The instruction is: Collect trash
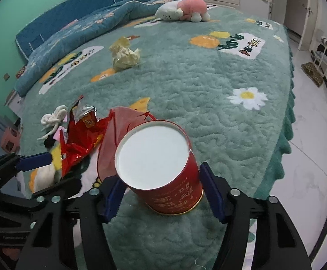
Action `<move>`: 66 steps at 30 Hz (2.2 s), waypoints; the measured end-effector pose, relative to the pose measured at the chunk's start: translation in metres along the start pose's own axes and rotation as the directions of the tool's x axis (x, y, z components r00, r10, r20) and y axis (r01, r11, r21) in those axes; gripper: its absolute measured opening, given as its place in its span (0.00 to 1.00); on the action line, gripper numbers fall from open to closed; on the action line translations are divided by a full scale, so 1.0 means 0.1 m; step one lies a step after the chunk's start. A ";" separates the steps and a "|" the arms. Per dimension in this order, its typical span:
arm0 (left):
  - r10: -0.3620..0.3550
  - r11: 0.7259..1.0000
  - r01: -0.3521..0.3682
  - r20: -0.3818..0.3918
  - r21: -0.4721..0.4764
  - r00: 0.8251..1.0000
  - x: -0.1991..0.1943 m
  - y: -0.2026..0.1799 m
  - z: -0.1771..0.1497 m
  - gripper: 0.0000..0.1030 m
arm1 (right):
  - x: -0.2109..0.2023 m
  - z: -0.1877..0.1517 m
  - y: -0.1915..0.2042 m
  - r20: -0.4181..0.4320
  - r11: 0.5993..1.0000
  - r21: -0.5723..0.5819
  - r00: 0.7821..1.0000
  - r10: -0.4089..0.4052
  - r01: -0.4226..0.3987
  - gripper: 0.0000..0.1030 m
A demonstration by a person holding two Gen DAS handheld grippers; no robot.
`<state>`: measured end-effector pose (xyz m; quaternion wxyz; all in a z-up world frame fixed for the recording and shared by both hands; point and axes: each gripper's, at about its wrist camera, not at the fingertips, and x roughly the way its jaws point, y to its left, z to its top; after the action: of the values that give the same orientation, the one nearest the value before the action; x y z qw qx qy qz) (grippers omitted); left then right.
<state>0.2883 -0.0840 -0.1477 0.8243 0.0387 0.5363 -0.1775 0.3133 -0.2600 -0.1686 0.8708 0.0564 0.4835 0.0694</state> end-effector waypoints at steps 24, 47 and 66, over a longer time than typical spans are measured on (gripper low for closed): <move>-0.017 0.999 0.019 -0.053 0.031 0.998 0.66 -0.22 0.38 0.13 | -0.47 -0.04 -0.51 0.097 0.993 0.115 0.995 0.006 -0.017 0.54; -0.051 0.996 0.046 0.067 0.080 0.996 -0.28 -0.51 0.00 0.07 | -1.05 -0.22 -0.27 0.170 0.994 0.078 0.983 0.062 -0.076 0.54; -0.079 0.983 0.046 0.183 0.179 0.980 -1.11 -1.00 -0.64 0.07 | -2.06 -0.91 -0.09 0.286 0.990 0.081 0.954 0.086 -0.113 0.54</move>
<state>0.1592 -0.1330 -0.0624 0.8589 0.0767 0.4390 -0.2525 0.1293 -0.3024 -0.0461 0.9223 0.1322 0.3539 0.0810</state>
